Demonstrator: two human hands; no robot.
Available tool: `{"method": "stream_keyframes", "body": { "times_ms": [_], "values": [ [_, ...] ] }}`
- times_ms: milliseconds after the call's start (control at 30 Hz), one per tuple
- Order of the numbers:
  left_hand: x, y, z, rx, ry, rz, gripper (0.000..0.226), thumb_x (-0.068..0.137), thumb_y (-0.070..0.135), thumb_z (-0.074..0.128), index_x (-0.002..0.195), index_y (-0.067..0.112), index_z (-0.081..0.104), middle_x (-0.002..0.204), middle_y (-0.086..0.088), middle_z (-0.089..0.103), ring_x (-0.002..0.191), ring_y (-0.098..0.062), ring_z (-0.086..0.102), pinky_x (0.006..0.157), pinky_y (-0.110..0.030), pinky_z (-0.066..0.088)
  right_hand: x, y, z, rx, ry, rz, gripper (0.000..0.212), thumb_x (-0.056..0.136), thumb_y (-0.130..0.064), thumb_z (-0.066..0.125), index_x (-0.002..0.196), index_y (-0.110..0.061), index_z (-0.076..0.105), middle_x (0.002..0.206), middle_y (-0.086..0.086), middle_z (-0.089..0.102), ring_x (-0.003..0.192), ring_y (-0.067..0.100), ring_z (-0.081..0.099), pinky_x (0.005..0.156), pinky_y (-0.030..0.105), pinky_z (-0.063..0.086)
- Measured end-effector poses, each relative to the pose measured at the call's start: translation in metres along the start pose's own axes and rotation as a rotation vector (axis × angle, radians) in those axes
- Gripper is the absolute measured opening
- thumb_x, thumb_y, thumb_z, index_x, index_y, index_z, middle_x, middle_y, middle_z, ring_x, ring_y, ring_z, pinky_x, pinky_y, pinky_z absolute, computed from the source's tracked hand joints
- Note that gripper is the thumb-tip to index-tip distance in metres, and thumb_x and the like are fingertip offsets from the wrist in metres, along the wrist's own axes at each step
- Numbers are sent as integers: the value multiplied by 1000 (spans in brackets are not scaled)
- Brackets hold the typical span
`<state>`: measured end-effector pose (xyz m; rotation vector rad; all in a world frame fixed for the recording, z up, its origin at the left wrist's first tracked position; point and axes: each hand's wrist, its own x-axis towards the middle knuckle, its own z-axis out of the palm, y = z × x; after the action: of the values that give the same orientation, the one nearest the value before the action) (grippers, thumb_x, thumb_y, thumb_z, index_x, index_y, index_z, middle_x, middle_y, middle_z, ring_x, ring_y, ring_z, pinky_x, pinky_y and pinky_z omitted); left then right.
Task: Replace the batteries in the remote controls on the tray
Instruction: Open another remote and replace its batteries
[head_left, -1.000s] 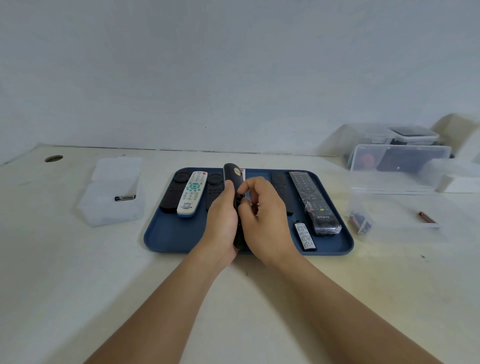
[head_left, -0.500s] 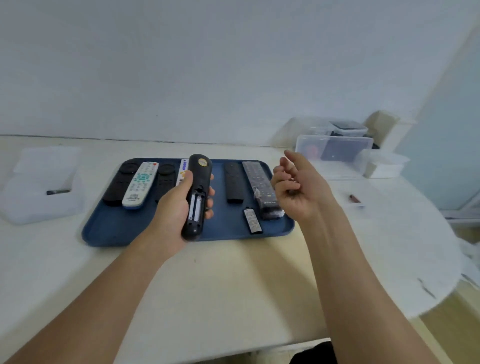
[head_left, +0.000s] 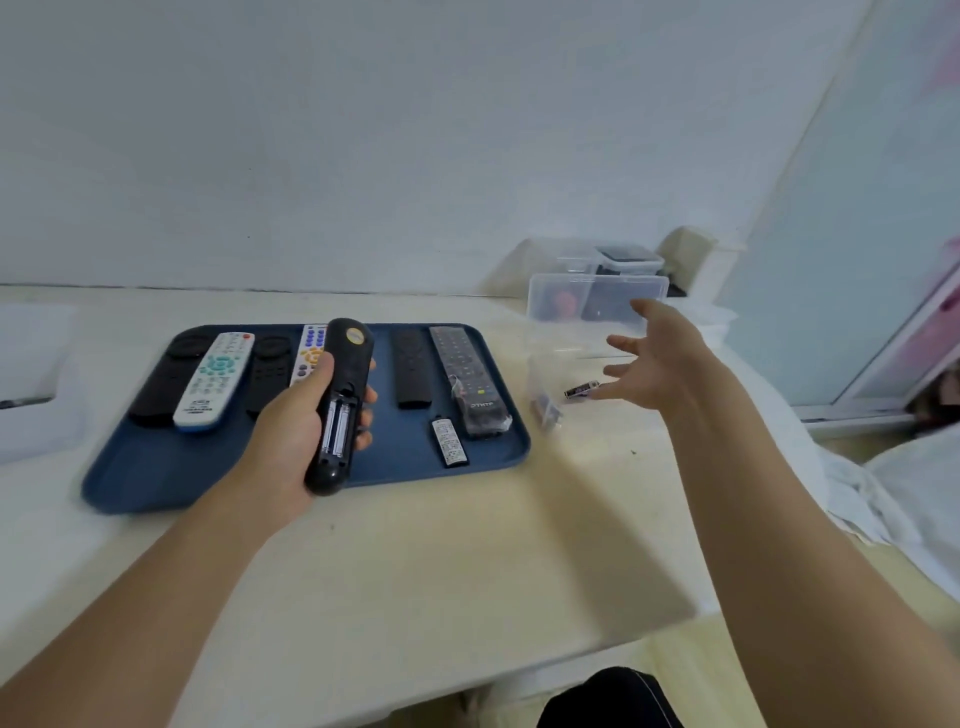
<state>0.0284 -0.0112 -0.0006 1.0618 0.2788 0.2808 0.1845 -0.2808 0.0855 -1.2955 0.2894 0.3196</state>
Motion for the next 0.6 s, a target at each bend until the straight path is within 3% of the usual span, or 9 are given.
{"method": "stream_keyframes", "body": {
  "times_ms": [33, 100, 167, 233, 333, 500, 600],
  "values": [
    [0, 0, -1, 0, 5, 1, 46, 105, 44, 41, 118, 10, 68, 80, -4, 63, 64, -15, 55, 52, -23, 50, -4, 0, 3, -16, 18, -36, 46, 100, -34, 50, 140, -14, 38, 145, 11, 42, 144, 43, 25, 107, 72, 28],
    [2, 1, -1, -3, 12, 1, 45, 104, 45, 43, 117, 10, 69, 80, -4, 63, 64, -15, 54, 52, -23, 49, -17, 0, 14, -61, 64, -140, 31, 97, -31, 56, 123, -15, 51, 138, 9, 47, 135, 39, 38, 109, 61, 36],
    [2, 3, 0, -7, 17, -2, 42, 102, 43, 48, 116, 10, 68, 79, -4, 61, 62, -14, 53, 51, -22, 48, -34, 10, 35, -64, 15, -244, 21, 96, -27, 58, 112, -13, 59, 126, 9, 56, 118, 34, 55, 101, 46, 50],
    [1, 8, -1, -15, 25, 4, 35, 100, 38, 54, 115, 9, 65, 78, -4, 61, 59, -13, 51, 48, -21, 45, -54, 31, 65, -102, -180, -306, 20, 96, -18, 58, 112, -7, 64, 105, 10, 67, 95, 28, 67, 82, 35, 59],
    [-4, 30, -12, -68, 109, 81, 16, 98, 25, 60, 103, 10, 59, 72, -5, 58, 56, -14, 49, 44, -22, 40, -76, 73, 115, -360, -485, -314, 12, 97, -15, 60, 98, -7, 69, 85, 10, 72, 72, 20, 67, 62, 27, 57],
    [-18, 97, -73, 121, 393, 330, 13, 94, 18, 66, 94, 15, 54, 67, -1, 51, 50, -13, 46, 44, -26, 39, -90, 125, 192, -551, -709, -326, 11, 96, -12, 61, 97, -10, 71, 91, 8, 74, 79, 15, 66, 71, 27, 59],
    [-35, 124, -130, 301, 681, 445, 20, 89, 22, 70, 94, 20, 50, 67, 0, 51, 48, -14, 47, 50, -30, 40, -100, 143, 242, -575, -800, -402, 13, 95, -10, 62, 98, -13, 74, 95, 5, 75, 82, 13, 67, 81, 31, 58]
  ]
}}
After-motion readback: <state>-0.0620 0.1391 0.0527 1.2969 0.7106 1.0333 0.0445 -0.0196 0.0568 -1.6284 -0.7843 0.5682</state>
